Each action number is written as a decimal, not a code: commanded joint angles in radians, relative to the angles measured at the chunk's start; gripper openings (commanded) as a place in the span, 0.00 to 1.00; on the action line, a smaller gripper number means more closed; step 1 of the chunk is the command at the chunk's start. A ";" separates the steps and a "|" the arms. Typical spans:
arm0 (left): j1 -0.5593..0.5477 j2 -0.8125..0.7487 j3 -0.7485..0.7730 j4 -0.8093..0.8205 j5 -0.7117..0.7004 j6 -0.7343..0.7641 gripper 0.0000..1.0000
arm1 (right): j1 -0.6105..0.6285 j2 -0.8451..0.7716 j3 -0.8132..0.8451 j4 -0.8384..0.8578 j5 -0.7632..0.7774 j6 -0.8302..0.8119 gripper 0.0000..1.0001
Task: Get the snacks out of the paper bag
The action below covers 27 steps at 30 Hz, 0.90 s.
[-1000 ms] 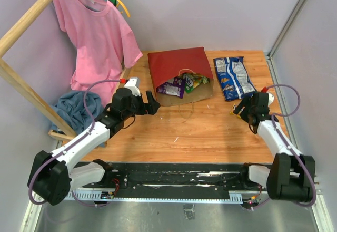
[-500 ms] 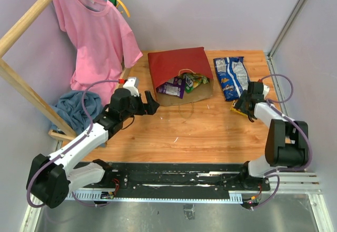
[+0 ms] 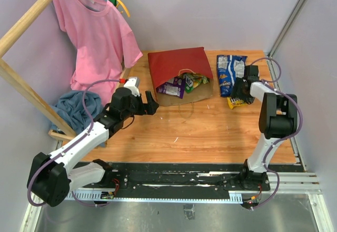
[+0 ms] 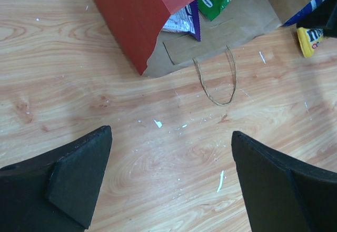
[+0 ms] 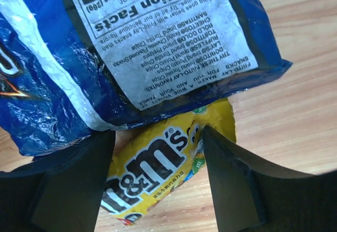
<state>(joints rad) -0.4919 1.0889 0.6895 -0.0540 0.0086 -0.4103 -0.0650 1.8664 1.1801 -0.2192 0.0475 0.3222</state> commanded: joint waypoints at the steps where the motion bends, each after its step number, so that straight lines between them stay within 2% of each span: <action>1: 0.007 -0.014 0.033 -0.010 -0.028 0.025 1.00 | 0.017 0.049 0.066 -0.064 -0.058 -0.026 0.68; 5: 0.007 -0.008 0.044 -0.016 -0.028 0.023 1.00 | 0.018 0.028 0.082 -0.075 -0.088 -0.001 0.70; 12: 0.007 0.011 0.052 -0.001 -0.021 0.019 1.00 | 0.060 -0.206 -0.065 -0.046 0.018 0.033 0.77; 16: 0.006 0.043 0.065 0.013 0.009 0.007 1.00 | 0.073 -0.305 -0.168 -0.012 0.014 0.054 0.65; 20: 0.007 0.057 0.072 0.017 0.021 0.001 1.00 | 0.079 -0.337 -0.236 0.038 0.008 -0.009 0.53; 24: 0.007 0.056 0.077 0.013 0.027 -0.001 1.00 | 0.079 -0.287 -0.154 -0.044 -0.042 -0.105 0.44; 27: 0.007 0.057 0.084 0.010 0.033 -0.002 1.00 | 0.079 -0.231 -0.071 -0.112 -0.064 -0.141 0.43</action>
<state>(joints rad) -0.4919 1.1439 0.7349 -0.0620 0.0223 -0.4088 0.0025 1.5860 1.0073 -0.2569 0.0151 0.2680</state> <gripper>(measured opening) 0.994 0.437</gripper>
